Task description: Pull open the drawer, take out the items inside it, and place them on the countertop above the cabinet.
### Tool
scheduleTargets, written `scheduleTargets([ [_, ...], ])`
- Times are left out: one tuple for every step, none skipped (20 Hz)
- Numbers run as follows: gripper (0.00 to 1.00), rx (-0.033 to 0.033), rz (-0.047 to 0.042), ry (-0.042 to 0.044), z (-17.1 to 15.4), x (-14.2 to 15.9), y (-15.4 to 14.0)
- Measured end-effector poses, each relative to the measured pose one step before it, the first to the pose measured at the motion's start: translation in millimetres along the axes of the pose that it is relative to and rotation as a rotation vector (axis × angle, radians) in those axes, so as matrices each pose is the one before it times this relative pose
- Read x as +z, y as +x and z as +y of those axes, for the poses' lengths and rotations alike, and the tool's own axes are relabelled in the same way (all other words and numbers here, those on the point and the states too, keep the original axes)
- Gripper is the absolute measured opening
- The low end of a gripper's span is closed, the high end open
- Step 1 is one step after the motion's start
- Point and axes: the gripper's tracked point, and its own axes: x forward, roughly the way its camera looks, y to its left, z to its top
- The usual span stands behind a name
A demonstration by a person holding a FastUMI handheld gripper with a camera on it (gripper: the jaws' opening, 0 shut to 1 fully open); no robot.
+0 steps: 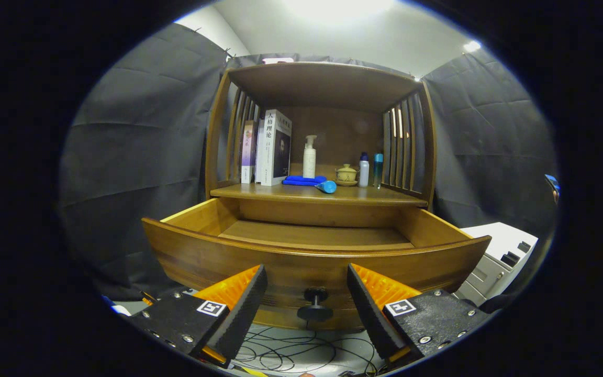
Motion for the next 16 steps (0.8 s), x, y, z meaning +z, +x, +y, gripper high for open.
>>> scheduleTargets([
  [0.95, -0.00274, 0.00401, -0.00037, -1.4, -3.26, 2.09],
  [0.95, -0.00208, 0.00304, -0.00072, -0.31, -1.6, 2.72],
  [0.95, -0.0009, 0.00114, 0.00093, -0.51, -0.85, 1.99],
  [0.95, -0.00215, 0.0007, 0.00031, -1.21, -0.93, 2.52],
  [0.95, -0.01138, 0.0027, -0.00065, -2.6, -0.84, 1.83],
  [0.95, -0.01696, -0.00469, 0.00383, -4.77, -0.26, 0.78],
  [0.95, -0.00963, 0.00059, 0.00433, 0.06, -0.21, 0.39],
  [0.94, -0.01616, -0.00051, 0.00044, -2.36, 0.22, 1.58],
  [0.94, -0.00042, -0.00523, 0.00112, -0.17, 1.57, -1.32],
  [0.94, 0.00536, 0.00125, -0.00541, -0.06, -1.59, 2.87],
  [0.94, 0.00505, -0.005, -0.00272, -0.78, 1.27, 2.78],
  [0.94, 0.00939, -0.0028, -0.00287, 0.07, 0.48, 4.09],
  [0.95, 0.00762, -0.00213, -0.00114, 1.1, 0.71, 4.63],
  [0.95, 0.00586, -0.00022, 0.00054, 0.5, 0.48, 4.3],
  [0.95, 0.00349, 0.00234, -0.00152, 0.32, 0.36, 7.11],
  [0.95, 0.0004, 0.00238, -0.00177, 0.01, 1.58, 3.55],
])
